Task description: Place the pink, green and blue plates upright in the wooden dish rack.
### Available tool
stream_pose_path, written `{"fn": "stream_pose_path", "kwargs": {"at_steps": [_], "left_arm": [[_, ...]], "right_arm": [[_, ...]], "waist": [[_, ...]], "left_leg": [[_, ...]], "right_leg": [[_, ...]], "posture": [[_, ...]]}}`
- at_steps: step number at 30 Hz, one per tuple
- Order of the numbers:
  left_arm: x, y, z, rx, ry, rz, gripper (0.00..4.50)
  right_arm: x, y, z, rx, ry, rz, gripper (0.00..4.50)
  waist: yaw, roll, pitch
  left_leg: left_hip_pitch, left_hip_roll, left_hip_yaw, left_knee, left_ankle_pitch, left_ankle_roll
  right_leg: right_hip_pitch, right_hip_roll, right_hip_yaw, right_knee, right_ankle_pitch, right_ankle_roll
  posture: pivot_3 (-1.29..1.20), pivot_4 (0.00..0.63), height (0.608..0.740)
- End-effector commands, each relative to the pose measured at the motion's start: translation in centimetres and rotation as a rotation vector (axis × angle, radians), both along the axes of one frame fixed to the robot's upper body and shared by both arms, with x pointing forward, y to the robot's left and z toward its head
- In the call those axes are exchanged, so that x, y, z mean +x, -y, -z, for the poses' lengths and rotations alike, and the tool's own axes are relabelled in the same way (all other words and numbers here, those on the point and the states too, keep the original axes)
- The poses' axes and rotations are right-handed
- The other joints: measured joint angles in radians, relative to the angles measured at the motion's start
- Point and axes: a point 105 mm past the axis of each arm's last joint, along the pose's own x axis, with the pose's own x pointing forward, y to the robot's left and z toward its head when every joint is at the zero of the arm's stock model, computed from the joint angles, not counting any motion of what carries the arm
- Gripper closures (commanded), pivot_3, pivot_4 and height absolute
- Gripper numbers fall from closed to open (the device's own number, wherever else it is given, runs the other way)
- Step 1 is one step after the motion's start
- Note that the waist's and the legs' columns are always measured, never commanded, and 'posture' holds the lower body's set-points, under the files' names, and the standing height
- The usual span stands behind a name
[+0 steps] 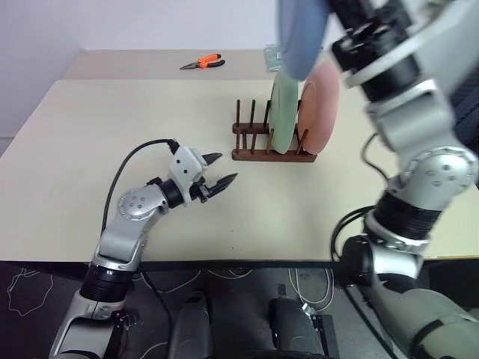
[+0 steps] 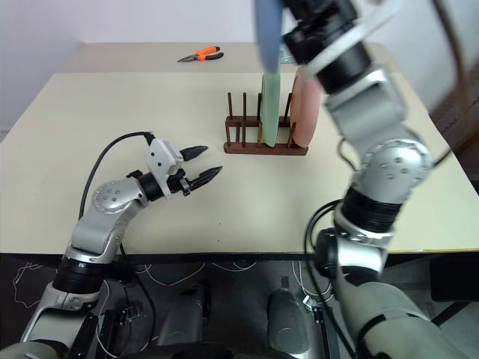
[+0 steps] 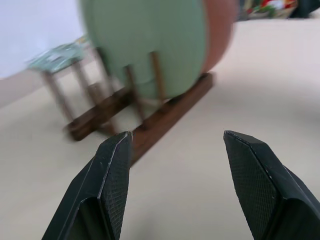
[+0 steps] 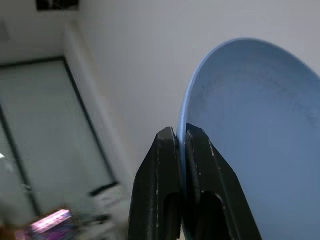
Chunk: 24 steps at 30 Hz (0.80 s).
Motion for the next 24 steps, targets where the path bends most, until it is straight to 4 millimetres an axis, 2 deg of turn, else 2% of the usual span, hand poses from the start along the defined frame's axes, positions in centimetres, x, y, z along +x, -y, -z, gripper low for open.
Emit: {"fn": "stream_pose_path", "kwargs": {"at_steps": [1, 4, 8, 13, 21, 24], "left_arm": [[0.5, -3.2, -1.0, 0.024, 0.063, -0.096, 1.52], [0.4, -4.4, -0.9, 0.036, 0.068, -0.129, 1.52], [0.2, -4.6, -1.0, 0.026, 0.073, -0.139, 1.52], [-0.1, -3.7, -1.0, 0.009, 0.069, -0.119, 1.52], [-0.3, -2.8, -0.8, 0.007, 0.053, -0.092, 1.52], [-0.3, -2.4, -0.7, 0.007, 0.049, -0.080, 1.52]], "right_arm": [[0.1, -1.9, -0.3, 0.064, -0.079, -0.053, 4.46], [1.8, -3.7, 1.2, 0.051, -0.200, -0.014, 4.46], [3.0, -4.7, 2.3, 0.045, -0.262, 0.017, 4.46], [4.9, -3.3, 3.7, 0.034, -0.306, 0.079, 4.46], [6.5, -2.6, 3.9, 0.024, -0.315, 0.108, 4.46], [7.9, -2.6, 4.8, 0.013, -0.381, 0.115, 4.46]], "waist": [[0.002, 0.000, 0.000], [0.008, 0.000, 0.000], [0.007, 0.000, 0.000], [0.005, 0.000, 0.000], [0.002, 0.000, 0.000], [0.001, 0.000, 0.000]], "left_leg": [[0.000, 0.000, 0.000, 0.000, 0.000, 0.000], [-0.001, 0.000, 0.000, -0.001, 0.000, 0.000], [-0.001, 0.000, 0.000, -0.001, 0.000, 0.000], [-0.001, 0.000, 0.000, -0.001, 0.000, 0.000], [-0.001, 0.000, 0.000, -0.001, 0.000, 0.000], [-0.001, 0.000, 0.000, -0.001, 0.000, 0.000]], "right_leg": [[0.000, 0.000, 0.000, 0.000, 0.000, 0.001], [-0.001, 0.000, 0.000, 0.000, 0.001, 0.003], [-0.001, 0.000, 0.000, -0.001, 0.002, 0.003], [-0.001, 0.000, 0.000, -0.001, 0.002, 0.003], [-0.002, 0.000, 0.000, 0.000, 0.002, 0.003], [-0.002, 0.000, 0.000, 0.000, 0.002, 0.003]], "posture": [[0.00, 0.150, 0.740], [0.00, 0.150, 0.740], [0.00, 0.150, 0.740], [0.00, 0.150, 0.740], [0.00, 0.150, 0.740], [0.00, 0.150, 0.740]]}}
